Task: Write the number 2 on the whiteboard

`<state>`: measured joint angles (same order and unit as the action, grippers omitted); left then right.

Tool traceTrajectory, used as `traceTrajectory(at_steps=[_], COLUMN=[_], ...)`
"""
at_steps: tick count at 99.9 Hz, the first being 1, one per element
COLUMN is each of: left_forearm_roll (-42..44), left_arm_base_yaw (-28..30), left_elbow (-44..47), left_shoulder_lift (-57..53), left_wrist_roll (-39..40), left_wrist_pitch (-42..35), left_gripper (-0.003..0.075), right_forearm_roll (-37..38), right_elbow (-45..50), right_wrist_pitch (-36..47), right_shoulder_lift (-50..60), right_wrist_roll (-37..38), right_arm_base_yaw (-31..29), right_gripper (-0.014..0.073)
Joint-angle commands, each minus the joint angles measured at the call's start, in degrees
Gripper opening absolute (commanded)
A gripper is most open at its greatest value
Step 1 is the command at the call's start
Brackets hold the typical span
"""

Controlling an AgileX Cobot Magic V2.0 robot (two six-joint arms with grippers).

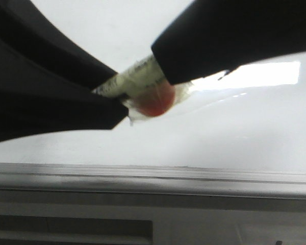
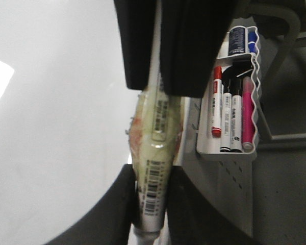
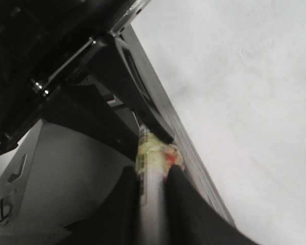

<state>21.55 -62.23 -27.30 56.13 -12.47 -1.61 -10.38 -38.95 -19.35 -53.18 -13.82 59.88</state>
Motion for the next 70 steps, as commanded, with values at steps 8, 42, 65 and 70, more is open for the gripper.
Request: traceTrajectory(at_steps=[8, 42, 65, 70], left_forearm_roll=[-5.83, -10.67, -13.85, -14.44], left_arm_base_yaw=[3.71, 15.09, 21.35, 21.89], left_elbow=[-3.02, -3.02, -3.02, -3.02], left_shoulder_lift=[-6.60, -22.46, -24.17, -24.17], left_wrist_roll=[1.42, 1.67, 1.67, 1.67], left_wrist_pitch=[-4.32, 2.26, 2.38, 2.38], left_gripper=[0.0307, 0.0254, -0.0019, -0.0019], right_forearm_roll=[0.50, 2.37, 4.38, 4.47], right_elbow=[-5.03, -14.46, -19.33, -20.61], right_wrist_pitch=[2.71, 1.00, 0.38, -0.49], right_shoulder_lift=[-0.35, -6.78, -13.80, -15.08], right_wrist_roll=[-0.50, -0.50, -0.50, -0.50], right_arm_base_yaw=[-3.52, -10.36, -10.36, -10.36], right_gripper=[-0.0071, -0.0071, -0.0070, -0.0070])
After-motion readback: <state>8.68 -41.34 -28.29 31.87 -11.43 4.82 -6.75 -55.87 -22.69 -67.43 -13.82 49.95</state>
